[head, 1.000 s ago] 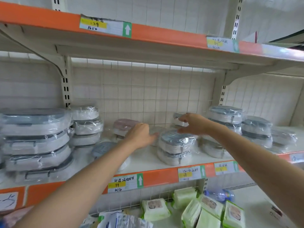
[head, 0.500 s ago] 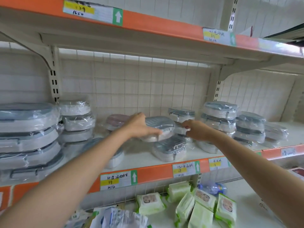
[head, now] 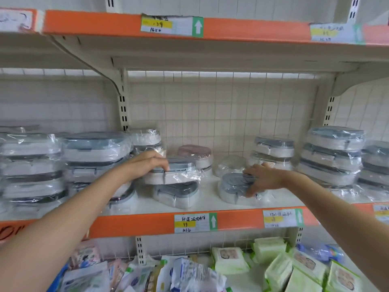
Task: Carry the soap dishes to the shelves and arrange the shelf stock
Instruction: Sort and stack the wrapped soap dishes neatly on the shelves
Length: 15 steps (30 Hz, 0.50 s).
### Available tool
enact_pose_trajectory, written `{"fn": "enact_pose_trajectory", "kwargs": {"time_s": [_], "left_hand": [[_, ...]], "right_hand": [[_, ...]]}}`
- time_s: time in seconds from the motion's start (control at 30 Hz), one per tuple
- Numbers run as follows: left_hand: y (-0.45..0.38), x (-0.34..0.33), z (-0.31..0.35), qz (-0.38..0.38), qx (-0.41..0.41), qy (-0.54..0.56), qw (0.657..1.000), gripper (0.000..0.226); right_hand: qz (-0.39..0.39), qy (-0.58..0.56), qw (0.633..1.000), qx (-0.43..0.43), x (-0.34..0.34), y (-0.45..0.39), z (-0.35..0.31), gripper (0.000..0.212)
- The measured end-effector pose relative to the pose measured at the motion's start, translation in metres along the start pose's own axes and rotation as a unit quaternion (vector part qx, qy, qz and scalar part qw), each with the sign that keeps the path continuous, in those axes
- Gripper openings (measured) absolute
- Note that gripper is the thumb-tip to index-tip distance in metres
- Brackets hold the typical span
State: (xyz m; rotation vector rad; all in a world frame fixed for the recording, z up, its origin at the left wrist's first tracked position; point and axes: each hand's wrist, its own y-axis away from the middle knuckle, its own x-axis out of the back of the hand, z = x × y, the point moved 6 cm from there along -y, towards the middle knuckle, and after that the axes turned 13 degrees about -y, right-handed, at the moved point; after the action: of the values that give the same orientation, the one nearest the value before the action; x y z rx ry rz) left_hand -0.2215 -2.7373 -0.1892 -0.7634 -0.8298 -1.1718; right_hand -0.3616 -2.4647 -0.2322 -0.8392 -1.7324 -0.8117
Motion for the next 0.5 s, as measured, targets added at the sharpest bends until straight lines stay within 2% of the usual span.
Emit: {"fn": "enact_pose_trajectory", "kwargs": {"time_s": [0.13,0.3,0.37,0.4,0.5], "left_hand": [[0.001,0.0,-0.007,0.003,0.006,-0.027,1.0,0.061],[-0.001,-0.01,-0.01,-0.015,0.013,-0.091,0.996,0.063],[-0.003,-0.012,-0.012,-0.009,0.007,-0.108,0.994,0.085],[-0.004,-0.012,-0.012,0.003,0.005,-0.115,0.993,0.089],[-0.007,-0.011,-0.014,0.031,-0.007,-0.118,0.993,0.078]], "right_hand": [[0.022,-0.056,0.997,0.038,-0.011,-0.009,-0.004,0.06],[0.074,-0.1,0.99,0.06,-0.004,-0.003,-0.003,0.064],[0.099,-0.119,0.986,0.06,0.003,0.0,-0.004,0.061],[0.116,-0.133,0.982,0.06,0.008,0.002,-0.005,0.058],[0.168,-0.194,0.964,0.075,0.028,0.009,-0.019,0.055]]}}
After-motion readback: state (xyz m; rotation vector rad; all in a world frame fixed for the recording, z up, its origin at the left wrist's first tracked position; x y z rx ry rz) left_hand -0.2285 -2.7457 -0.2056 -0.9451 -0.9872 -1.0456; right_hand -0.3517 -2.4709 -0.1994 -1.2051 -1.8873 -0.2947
